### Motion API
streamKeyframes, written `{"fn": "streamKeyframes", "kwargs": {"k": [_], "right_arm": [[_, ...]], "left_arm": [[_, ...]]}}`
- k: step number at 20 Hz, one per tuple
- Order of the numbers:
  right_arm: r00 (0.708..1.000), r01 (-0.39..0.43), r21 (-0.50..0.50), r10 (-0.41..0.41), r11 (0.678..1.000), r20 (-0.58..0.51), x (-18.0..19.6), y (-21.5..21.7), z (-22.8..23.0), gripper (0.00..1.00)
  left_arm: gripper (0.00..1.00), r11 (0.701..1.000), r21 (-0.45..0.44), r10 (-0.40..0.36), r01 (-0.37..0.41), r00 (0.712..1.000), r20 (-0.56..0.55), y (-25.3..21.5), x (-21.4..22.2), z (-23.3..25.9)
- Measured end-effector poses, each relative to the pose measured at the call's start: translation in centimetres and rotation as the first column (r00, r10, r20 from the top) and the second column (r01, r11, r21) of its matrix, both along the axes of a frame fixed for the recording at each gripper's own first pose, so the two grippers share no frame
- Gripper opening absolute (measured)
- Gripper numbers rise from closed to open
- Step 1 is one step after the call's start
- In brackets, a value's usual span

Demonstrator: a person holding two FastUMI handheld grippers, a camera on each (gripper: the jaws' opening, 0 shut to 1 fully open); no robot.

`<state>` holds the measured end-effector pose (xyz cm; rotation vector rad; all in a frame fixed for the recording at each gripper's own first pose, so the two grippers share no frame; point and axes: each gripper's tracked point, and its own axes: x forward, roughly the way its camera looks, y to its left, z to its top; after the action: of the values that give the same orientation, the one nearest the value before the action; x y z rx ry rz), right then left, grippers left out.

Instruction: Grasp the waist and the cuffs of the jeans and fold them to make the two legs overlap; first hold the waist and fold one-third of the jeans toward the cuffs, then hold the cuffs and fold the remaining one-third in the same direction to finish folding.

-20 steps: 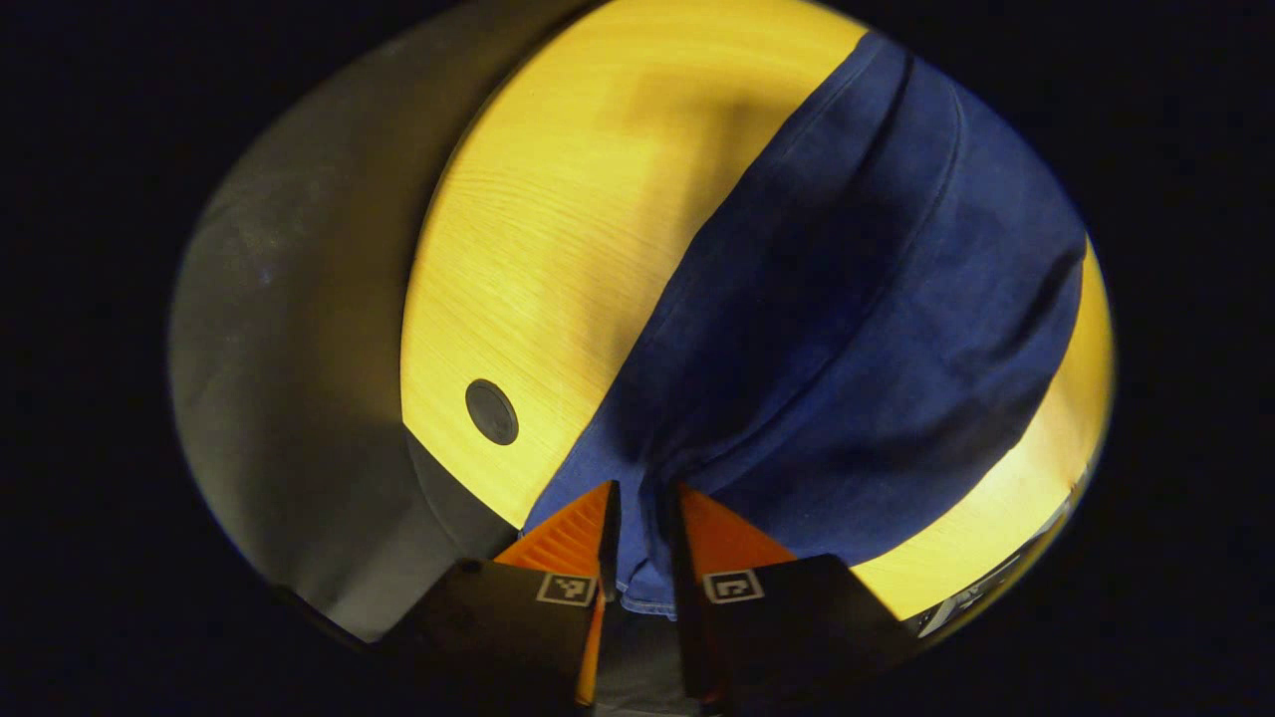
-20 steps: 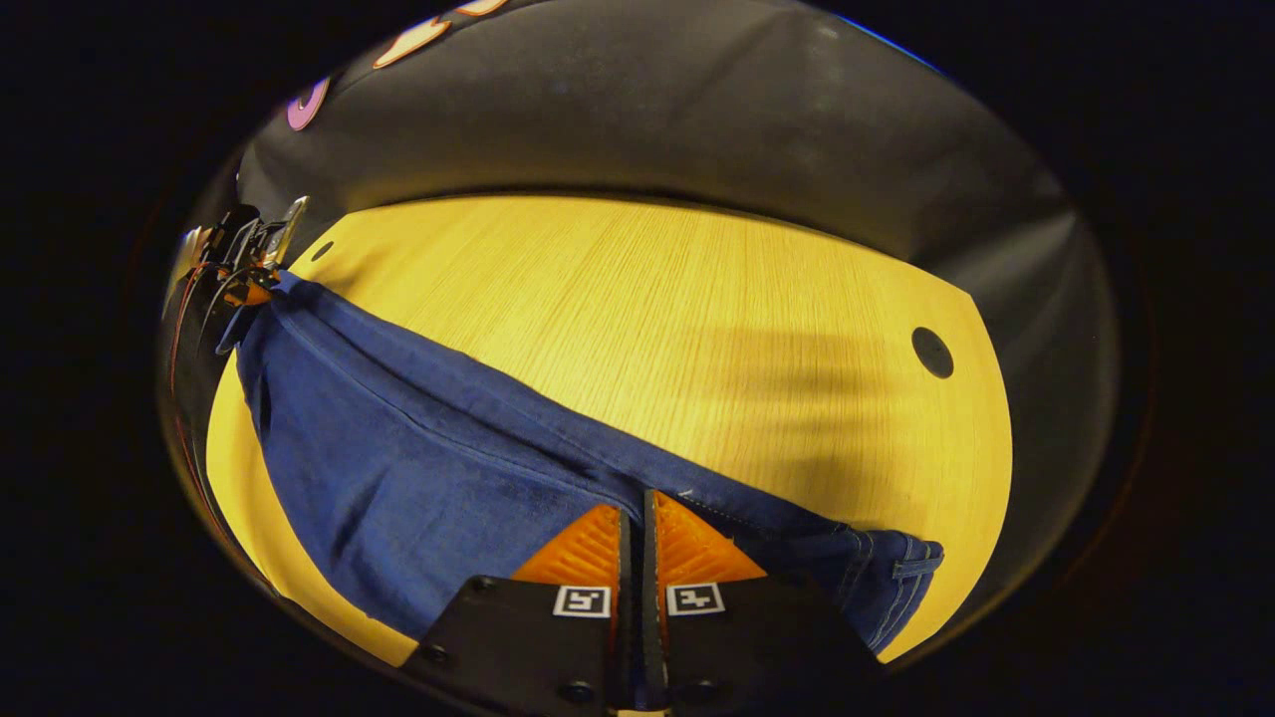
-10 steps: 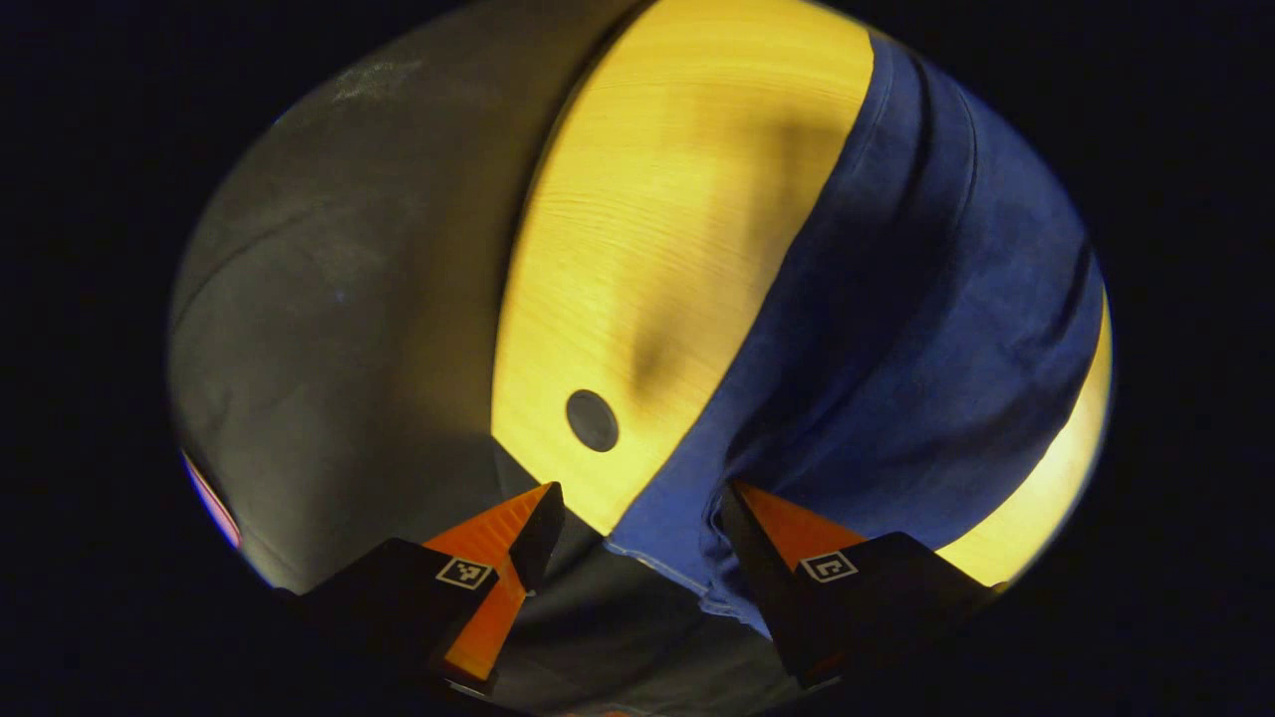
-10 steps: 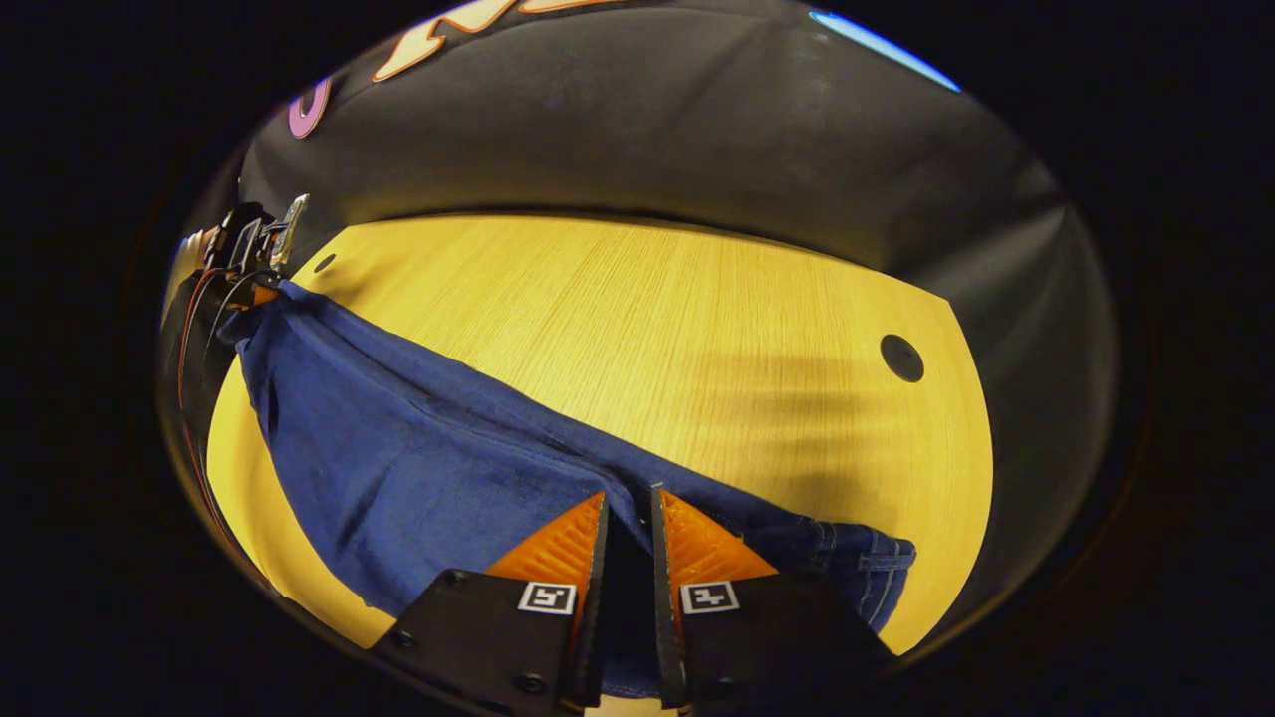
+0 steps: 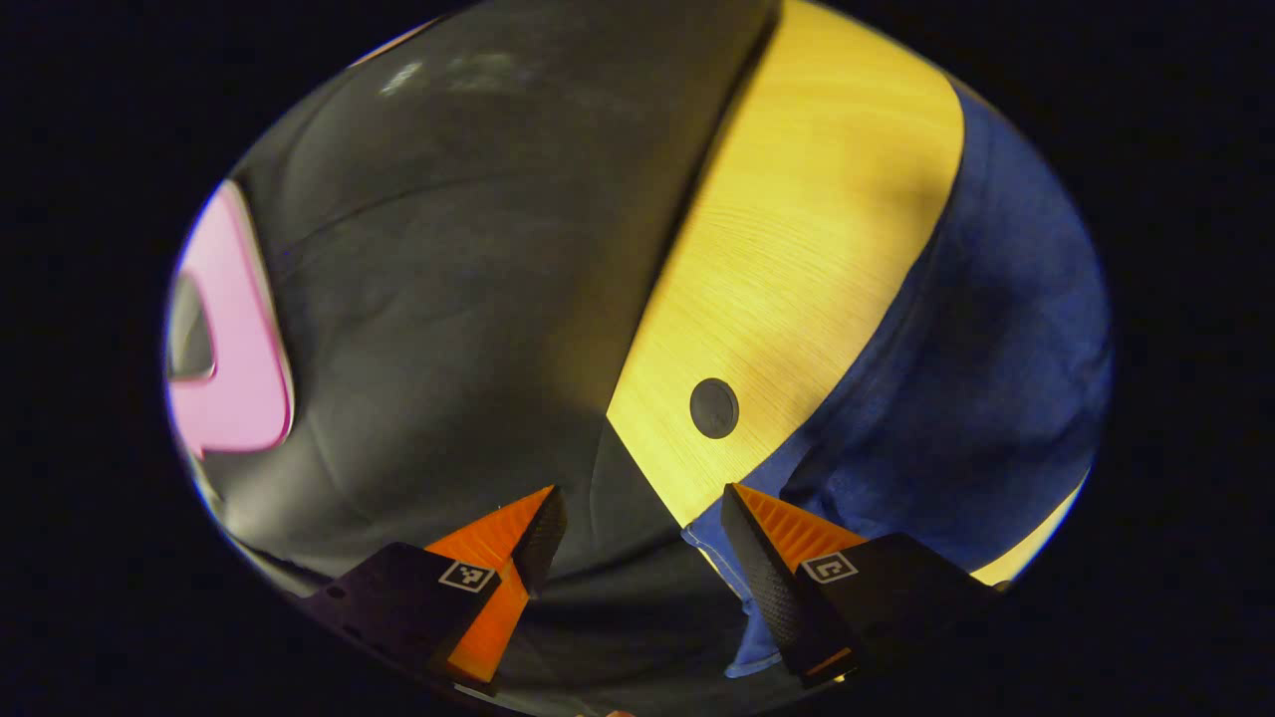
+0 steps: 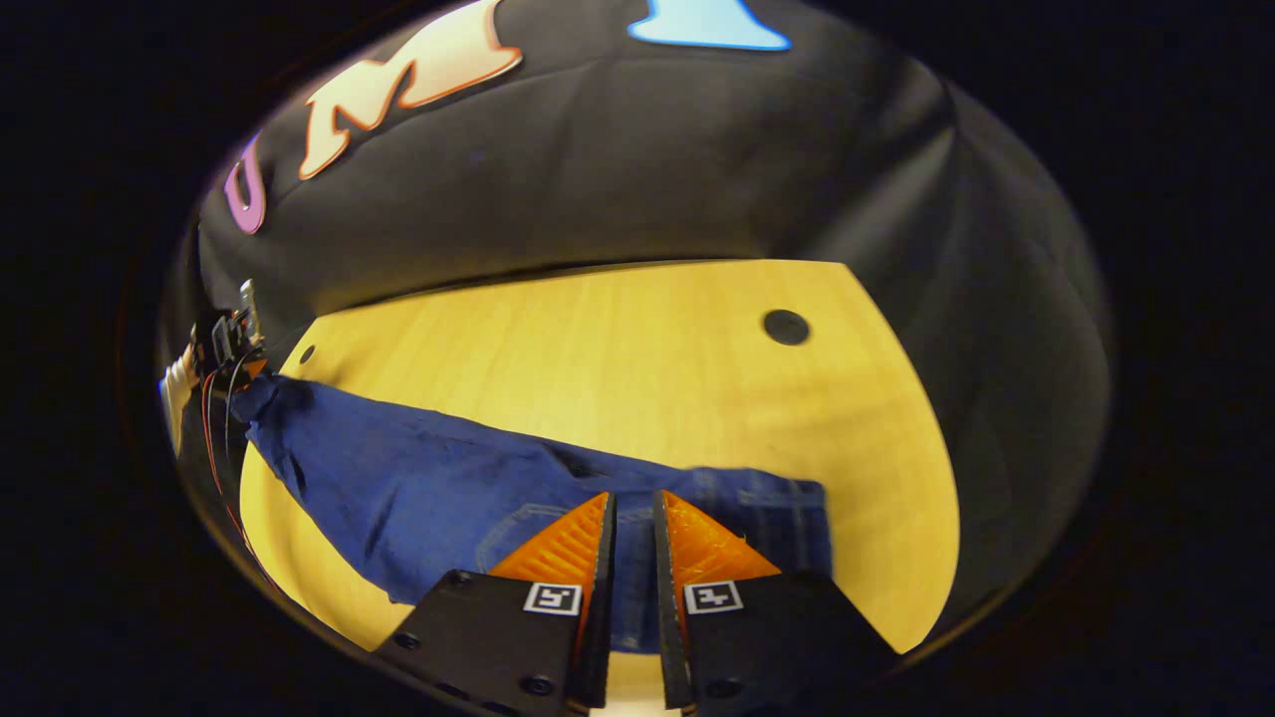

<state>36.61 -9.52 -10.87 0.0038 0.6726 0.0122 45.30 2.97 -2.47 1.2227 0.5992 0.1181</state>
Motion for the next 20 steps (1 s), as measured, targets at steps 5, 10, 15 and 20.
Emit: {"fn": "streamKeyframes", "kwargs": {"k": [5,10,15,20], "right_arm": [[0.990,0.135,0.107,-0.129,0.985,-0.057,-1.9,-4.1,-5.2,0.22],[0.982,0.172,0.167,-0.156,0.971,-0.105,-3.4,-4.3,-8.4,0.23],[0.983,0.135,0.177,-0.109,0.975,-0.146,-3.8,-4.3,-9.6,0.23],[0.983,0.148,0.147,-0.129,0.978,-0.133,-3.9,-4.8,-9.6,0.27]], "left_arm": [[0.95,0.960,-0.280,0.059,-0.014,0.987,0.152,0.2,1.4,-0.3],[0.95,0.901,-0.432,0.127,-0.018,0.966,0.225,-0.6,2.2,0.2],[0.95,0.813,-0.581,0.225,-0.033,0.938,0.262,-1.0,2.5,0.6],[0.95,0.769,-0.638,0.278,-0.044,0.921,0.271,-1.3,2.9,1.1]]}}
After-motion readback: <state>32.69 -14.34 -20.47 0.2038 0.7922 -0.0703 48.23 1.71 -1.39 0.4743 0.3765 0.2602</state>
